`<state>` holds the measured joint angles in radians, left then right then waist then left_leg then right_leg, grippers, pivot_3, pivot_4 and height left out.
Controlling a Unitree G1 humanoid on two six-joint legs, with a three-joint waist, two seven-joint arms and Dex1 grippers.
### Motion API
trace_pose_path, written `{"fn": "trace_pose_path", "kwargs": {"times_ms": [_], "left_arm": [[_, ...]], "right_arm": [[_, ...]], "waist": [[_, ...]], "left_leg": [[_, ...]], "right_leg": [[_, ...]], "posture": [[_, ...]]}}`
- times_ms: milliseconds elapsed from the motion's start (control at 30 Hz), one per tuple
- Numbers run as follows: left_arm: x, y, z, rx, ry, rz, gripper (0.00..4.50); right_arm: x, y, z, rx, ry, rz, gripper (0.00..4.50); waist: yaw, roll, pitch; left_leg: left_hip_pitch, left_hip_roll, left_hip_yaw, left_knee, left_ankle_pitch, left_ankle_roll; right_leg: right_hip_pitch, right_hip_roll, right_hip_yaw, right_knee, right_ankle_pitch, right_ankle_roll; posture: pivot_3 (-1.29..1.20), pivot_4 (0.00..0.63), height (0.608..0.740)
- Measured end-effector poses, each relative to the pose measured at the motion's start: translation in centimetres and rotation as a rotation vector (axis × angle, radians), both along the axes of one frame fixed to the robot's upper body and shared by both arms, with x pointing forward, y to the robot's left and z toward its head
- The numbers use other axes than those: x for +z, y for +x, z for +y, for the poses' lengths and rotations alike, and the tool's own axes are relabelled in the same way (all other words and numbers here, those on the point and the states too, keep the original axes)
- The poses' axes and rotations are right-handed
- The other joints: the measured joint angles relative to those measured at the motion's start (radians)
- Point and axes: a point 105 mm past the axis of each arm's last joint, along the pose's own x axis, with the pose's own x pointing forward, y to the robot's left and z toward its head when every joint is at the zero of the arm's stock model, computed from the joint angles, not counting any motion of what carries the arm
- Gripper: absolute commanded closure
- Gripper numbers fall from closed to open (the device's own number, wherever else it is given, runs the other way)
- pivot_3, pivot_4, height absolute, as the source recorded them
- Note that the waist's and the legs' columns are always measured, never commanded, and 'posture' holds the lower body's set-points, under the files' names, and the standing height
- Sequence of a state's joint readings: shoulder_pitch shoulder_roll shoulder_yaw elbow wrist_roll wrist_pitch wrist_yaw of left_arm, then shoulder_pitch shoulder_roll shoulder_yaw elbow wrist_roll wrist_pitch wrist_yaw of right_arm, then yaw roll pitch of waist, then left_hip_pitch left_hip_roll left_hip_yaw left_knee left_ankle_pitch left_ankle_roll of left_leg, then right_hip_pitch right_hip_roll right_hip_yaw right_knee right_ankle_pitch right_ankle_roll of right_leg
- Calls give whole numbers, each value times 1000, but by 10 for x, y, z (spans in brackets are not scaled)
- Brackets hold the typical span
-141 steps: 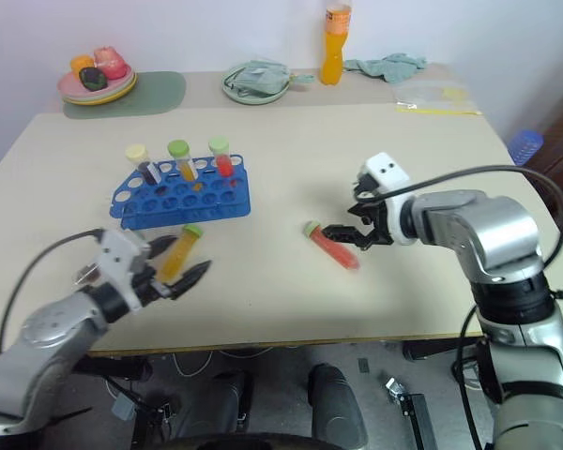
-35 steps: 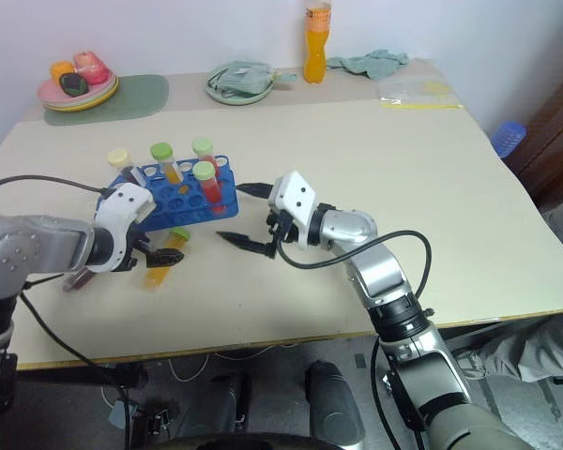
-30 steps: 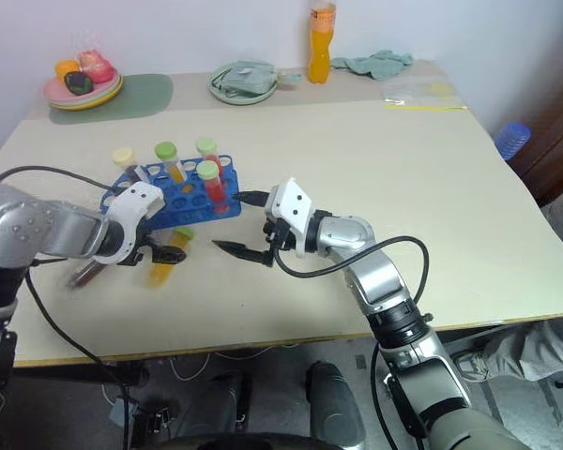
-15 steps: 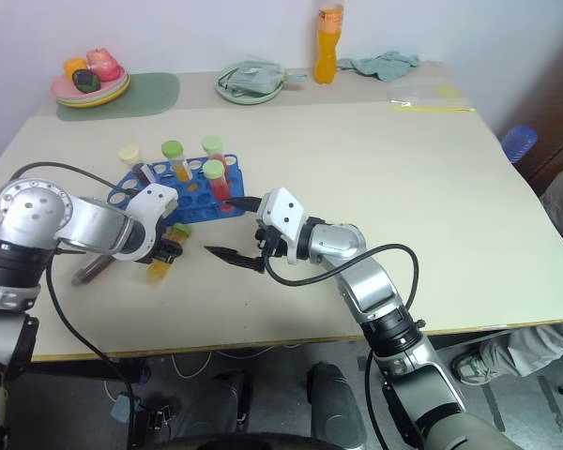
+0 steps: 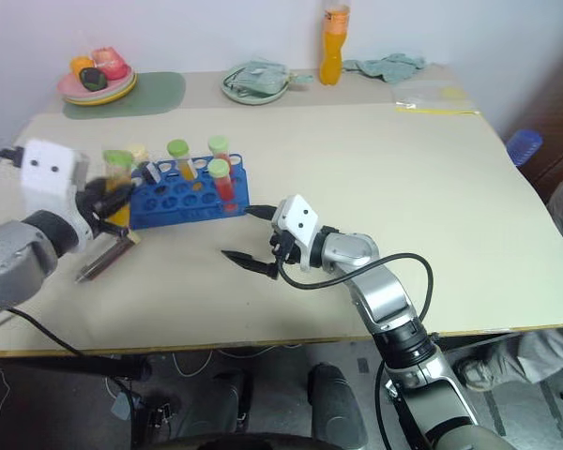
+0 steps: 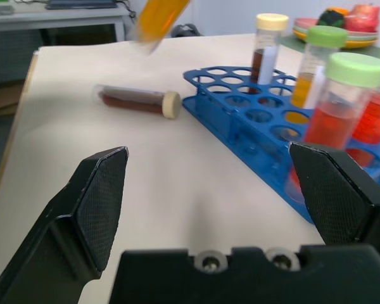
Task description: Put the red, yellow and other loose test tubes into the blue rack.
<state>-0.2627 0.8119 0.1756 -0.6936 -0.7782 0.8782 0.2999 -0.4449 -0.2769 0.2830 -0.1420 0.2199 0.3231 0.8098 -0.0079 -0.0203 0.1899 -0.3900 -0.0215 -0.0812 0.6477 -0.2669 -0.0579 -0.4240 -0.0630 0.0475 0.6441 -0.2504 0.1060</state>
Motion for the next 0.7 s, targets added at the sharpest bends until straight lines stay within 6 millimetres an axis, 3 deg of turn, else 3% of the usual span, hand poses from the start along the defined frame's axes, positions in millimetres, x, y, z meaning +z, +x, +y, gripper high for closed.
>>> {"fn": "trace_pose_path", "kwargs": {"times_ms": [200, 333, 700], "left_arm": [[-40, 35, -33, 150, -45, -194, 3743], [-56, 49, -59, 113, -50, -281, 3743], [-66, 63, -64, 90, -44, -331, 3743]], "right_arm": [[-3, 4, 4, -14, 14, 21, 0], [-3, 5, 4, -29, 22, 22, 0], [-6, 3, 2, -92, 38, 50, 0]], "waist": [[-2, -1, -1], [-8, -1, -1], [-6, -1, -1]], "left_leg": [[-1, 0, 0, 0, -1, 1], [-1, 1, 0, 0, -1, 1], [-1, 0, 0, 1, -1, 2]], "right_leg": [[-1, 0, 0, 0, 1, 1], [-3, 1, 0, 1, 1, 1], [-3, 0, 0, 3, 1, 1]], "posture": [[0, 150, 740], [0, 150, 740], [0, 150, 740]]}}
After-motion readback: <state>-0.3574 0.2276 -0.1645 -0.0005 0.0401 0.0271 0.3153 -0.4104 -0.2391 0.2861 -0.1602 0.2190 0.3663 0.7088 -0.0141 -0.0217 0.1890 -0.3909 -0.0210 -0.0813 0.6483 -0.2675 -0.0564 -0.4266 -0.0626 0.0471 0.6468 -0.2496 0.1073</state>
